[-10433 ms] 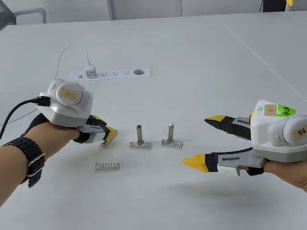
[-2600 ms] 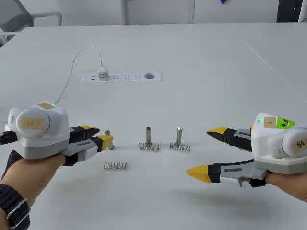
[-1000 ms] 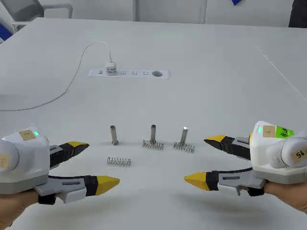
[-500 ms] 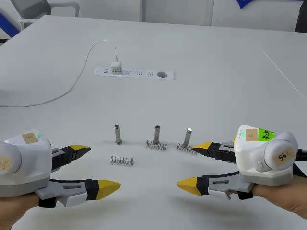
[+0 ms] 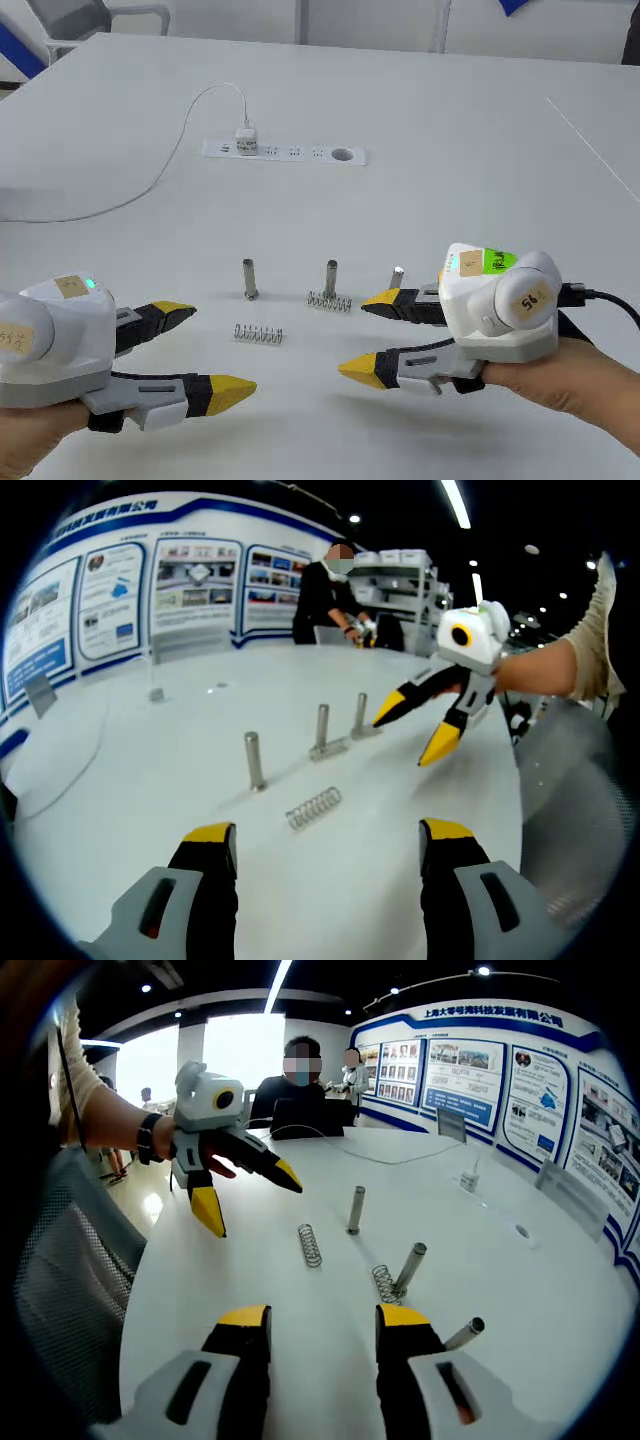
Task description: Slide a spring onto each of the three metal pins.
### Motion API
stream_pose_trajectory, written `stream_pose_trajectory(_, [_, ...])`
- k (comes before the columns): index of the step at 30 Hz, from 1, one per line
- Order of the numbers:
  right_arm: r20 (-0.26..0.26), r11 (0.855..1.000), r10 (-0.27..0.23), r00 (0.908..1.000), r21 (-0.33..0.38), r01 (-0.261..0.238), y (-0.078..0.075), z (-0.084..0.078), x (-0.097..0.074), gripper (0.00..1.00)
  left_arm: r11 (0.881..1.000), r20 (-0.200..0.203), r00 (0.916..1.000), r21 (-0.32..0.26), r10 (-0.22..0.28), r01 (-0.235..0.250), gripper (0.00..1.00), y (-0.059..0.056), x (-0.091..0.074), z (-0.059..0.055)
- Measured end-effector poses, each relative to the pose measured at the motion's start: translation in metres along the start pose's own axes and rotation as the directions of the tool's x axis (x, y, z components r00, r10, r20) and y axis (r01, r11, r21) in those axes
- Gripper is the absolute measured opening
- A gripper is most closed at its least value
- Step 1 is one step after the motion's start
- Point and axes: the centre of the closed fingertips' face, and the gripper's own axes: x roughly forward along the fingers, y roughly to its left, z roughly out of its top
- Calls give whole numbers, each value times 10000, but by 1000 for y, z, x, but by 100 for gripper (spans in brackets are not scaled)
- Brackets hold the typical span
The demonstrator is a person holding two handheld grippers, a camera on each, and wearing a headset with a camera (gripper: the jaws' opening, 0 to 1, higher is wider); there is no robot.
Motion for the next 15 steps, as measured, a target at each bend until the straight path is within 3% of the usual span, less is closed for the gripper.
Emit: stream_pose_trajectory(15, [119, 9988, 442, 9989, 209, -445, 8, 20, 41, 35, 10000, -53, 10000, 30, -68, 69, 74, -3, 1, 0])
